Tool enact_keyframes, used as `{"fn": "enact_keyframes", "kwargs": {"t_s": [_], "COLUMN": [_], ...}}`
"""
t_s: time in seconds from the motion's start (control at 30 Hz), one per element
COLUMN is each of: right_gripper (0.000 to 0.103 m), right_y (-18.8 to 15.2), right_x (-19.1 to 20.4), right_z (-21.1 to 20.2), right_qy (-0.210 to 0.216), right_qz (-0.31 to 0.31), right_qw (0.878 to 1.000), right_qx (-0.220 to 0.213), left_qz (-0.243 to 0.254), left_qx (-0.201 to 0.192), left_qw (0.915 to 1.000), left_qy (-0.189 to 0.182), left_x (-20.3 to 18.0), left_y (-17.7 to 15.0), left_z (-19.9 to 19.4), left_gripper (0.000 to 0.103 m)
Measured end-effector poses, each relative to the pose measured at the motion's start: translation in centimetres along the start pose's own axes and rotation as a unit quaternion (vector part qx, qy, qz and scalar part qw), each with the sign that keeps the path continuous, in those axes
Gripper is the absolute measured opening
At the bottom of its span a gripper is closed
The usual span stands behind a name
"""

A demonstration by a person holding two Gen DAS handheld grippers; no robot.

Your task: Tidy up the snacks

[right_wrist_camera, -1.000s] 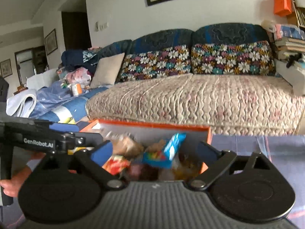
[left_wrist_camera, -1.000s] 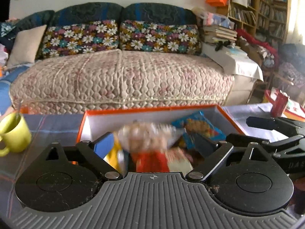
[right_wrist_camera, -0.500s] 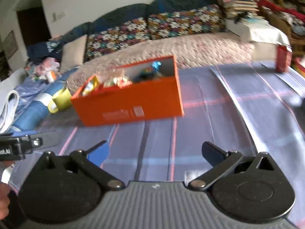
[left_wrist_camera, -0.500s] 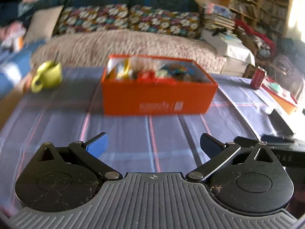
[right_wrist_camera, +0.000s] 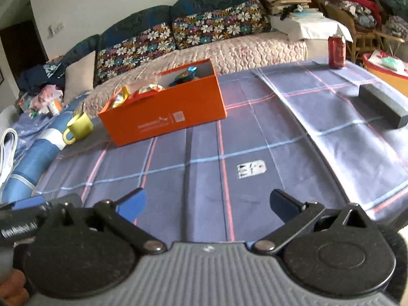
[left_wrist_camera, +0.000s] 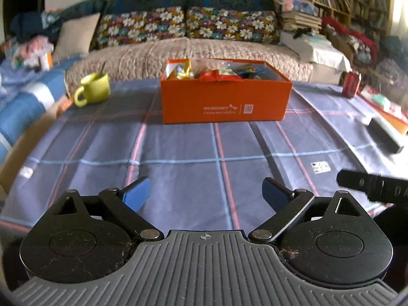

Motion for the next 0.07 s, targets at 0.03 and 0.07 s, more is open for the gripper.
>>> {"fn": "enact_keyframes", "kwargs": {"t_s": [0.03, 0.07], "right_gripper": [0.103, 0.103], "right_y": [0.05, 0.09], "right_x": [-0.08, -0.19], "right_z": [-0.1, -0.22], "right_qy": [-0.004, -0.008], "right_qz": [-0.003, -0.005], "right_qw": [1.0, 1.0], "right_qx": [-0.001, -0.003], "left_qz": [0.006, 0.01], "left_qx": [-0.006, -0.011], "left_qw": [1.0, 0.9999], "left_qy": [0.002, 0.002], "left_x": [-0.39, -0.75], "left_y": [-0.04, -0.11], "left_z": [-0.13, -0.3], "left_gripper": [0.069, 0.07]}}
Point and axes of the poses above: each gripper's, at about its wrist camera, not at the fingertips, and z roughly the way its jaws point, x to its left, y to its top, the point moved 6 cm from there along z, roughly the way its jaws point, and after that the axes turned 12 degrees about y, right-handed, at the moved point
